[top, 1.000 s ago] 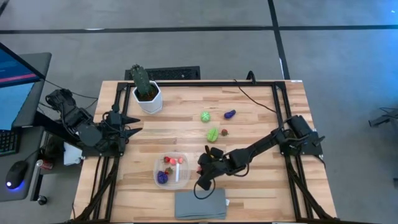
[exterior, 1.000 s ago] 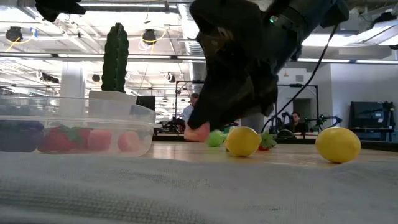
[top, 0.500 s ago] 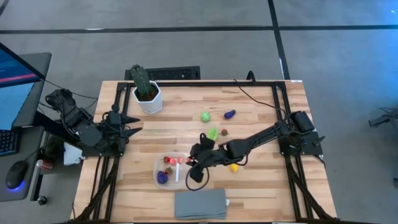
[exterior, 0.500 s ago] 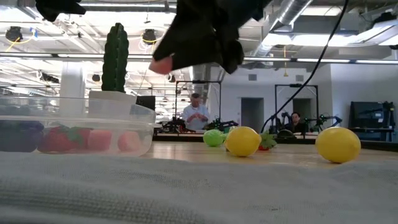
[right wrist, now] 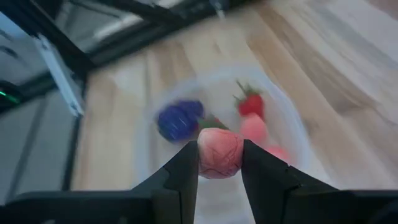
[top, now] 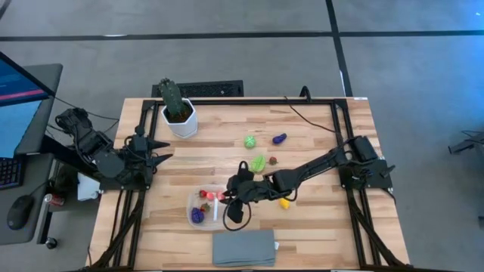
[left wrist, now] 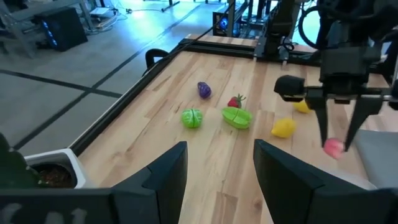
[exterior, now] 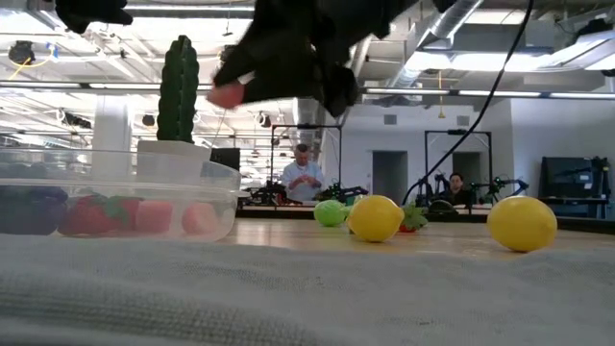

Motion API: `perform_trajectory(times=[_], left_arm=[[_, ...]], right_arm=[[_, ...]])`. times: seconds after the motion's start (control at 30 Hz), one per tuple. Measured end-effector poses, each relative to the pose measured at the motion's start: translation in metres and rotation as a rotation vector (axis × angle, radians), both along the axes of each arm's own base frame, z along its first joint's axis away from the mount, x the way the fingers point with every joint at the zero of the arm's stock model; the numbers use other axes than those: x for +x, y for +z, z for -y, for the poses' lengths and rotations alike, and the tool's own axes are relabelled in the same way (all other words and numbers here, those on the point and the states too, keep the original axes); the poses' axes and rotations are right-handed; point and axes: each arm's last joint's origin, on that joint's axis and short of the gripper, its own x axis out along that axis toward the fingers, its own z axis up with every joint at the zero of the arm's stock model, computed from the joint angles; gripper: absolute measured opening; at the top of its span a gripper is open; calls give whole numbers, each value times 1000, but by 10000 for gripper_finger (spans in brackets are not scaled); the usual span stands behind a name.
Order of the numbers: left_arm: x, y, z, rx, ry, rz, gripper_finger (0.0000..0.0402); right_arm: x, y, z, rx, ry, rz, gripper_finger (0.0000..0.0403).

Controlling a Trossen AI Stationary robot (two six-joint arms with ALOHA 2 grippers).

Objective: Pick and placing Produce into tupperware
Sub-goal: Put the peach into the transparent bin, then put the left lemon into the transparent bin

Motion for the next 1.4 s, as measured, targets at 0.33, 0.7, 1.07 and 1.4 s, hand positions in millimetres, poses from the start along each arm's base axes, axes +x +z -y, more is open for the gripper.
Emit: perform_trajectory(times=[0.33,0.7,1.07,1.4], left_arm=[[0,0,0,7,3,1,174],[0,0,0,-7,13,8,174],[0,0,0,-9,14,9,174],[0,0,-1,6,28,10,174]], right_arm=[[11,-18,-4,17,26,-7,135],[22,-44,9,39,-2,-56,136],[28,-47,11,77,6,-22,153],[29,-47,14,105,3,-23,236]])
